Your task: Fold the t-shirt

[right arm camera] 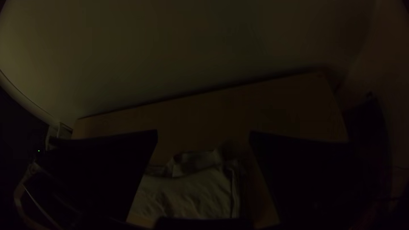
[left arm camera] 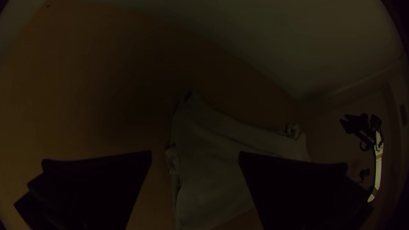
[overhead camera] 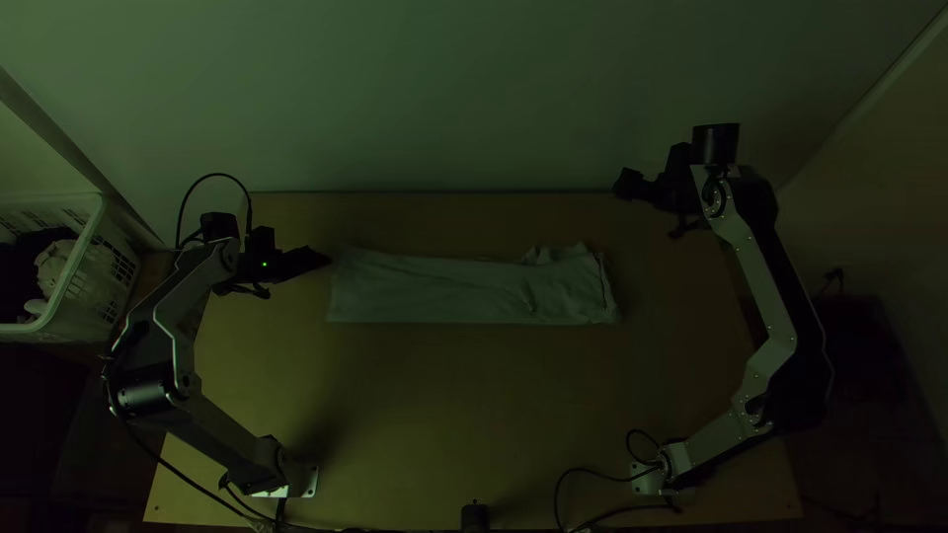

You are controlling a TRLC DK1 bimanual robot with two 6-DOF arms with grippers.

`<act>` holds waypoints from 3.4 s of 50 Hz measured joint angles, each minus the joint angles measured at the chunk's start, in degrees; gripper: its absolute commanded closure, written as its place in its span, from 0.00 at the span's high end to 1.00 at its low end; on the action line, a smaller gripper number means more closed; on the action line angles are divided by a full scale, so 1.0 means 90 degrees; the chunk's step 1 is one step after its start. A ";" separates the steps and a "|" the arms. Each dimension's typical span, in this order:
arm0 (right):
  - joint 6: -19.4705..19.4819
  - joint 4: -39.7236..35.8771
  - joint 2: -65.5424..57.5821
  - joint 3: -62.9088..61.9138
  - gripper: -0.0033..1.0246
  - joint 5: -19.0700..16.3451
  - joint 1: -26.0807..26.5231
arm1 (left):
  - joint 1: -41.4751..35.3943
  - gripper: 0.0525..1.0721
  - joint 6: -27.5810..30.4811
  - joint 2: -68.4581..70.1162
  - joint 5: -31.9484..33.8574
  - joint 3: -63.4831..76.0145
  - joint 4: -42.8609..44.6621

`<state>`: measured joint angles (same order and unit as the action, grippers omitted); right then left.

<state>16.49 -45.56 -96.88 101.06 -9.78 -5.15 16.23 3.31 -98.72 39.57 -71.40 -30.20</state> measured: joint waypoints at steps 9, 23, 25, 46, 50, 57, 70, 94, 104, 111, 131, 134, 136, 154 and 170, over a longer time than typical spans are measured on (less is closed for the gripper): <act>0.0005 -0.0211 0.0185 0.0027 0.96 -0.0015 0.0046 | 0.0002 0.96 0.0138 -0.0257 0.0027 0.0294 0.0129; 0.0056 -0.0342 0.0432 0.0027 0.96 -0.0015 0.0036 | -0.0024 0.96 0.0163 -0.0493 0.0034 0.0367 0.0347; 0.0080 -0.0347 0.0461 0.0027 0.96 -0.0015 0.0032 | -0.0066 0.96 0.0163 -0.0522 0.0032 0.0396 0.0386; 0.0153 -0.0408 0.0636 0.0027 0.96 -0.0017 -0.0180 | -0.1083 0.96 -0.0423 -0.0551 0.0029 0.0561 0.1059; 0.0168 -0.0437 0.0670 0.0027 0.96 -0.0017 -0.0221 | -0.1336 0.96 -0.0573 -0.0549 -0.0148 0.0607 0.1326; 0.0168 -0.0474 0.0753 0.0027 0.96 -0.0017 -0.0260 | -0.1751 0.96 -0.0877 -0.0549 -0.0430 0.0653 0.1739; 0.0170 -0.0478 0.0957 -0.0124 0.96 -0.0015 -0.0260 | -0.2324 0.89 -0.1110 -0.0522 -0.1224 0.0636 0.1979; 0.0170 -0.0469 0.1239 -0.0828 0.96 -0.0017 -0.0240 | -0.2246 0.02 -0.1273 -0.0163 -0.1814 0.1027 0.2113; 0.0170 -0.0347 0.1275 -0.1064 0.96 -0.0015 -0.0199 | -0.1387 0.02 -0.0974 0.0044 -0.2110 0.0925 0.1426; 0.0172 -0.0187 0.1290 -0.1290 0.96 -0.0017 -0.0170 | -0.0799 0.02 -0.0522 0.0087 -0.2414 0.0687 0.1049; 0.0192 -0.0012 0.1469 -0.1780 0.96 -0.0017 0.0124 | 0.0233 0.02 0.0532 0.0187 -0.3373 -0.0748 -0.0520; 0.0192 0.0005 0.1491 -0.1814 0.96 -0.0017 0.0163 | 0.0240 0.02 0.0607 0.0236 -0.3485 -0.0935 -0.0733; 0.0192 0.0005 0.1515 -0.1836 0.96 -0.0015 0.0177 | 0.0223 0.02 0.0646 0.0287 -0.3597 -0.1037 -0.0848; 0.0192 0.0015 0.1792 -0.2038 0.96 -0.0017 0.0355 | -0.1035 0.02 0.0704 0.0661 -0.4600 -0.2125 -0.2237; 0.0192 0.0034 0.2004 -0.2288 0.96 -0.0017 0.0554 | -0.2438 0.02 0.0272 0.0673 -0.4884 -0.2781 -0.2963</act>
<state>18.22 -45.25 -78.85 80.47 -9.93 -0.16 -5.72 5.76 -92.66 -4.38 -96.42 -56.86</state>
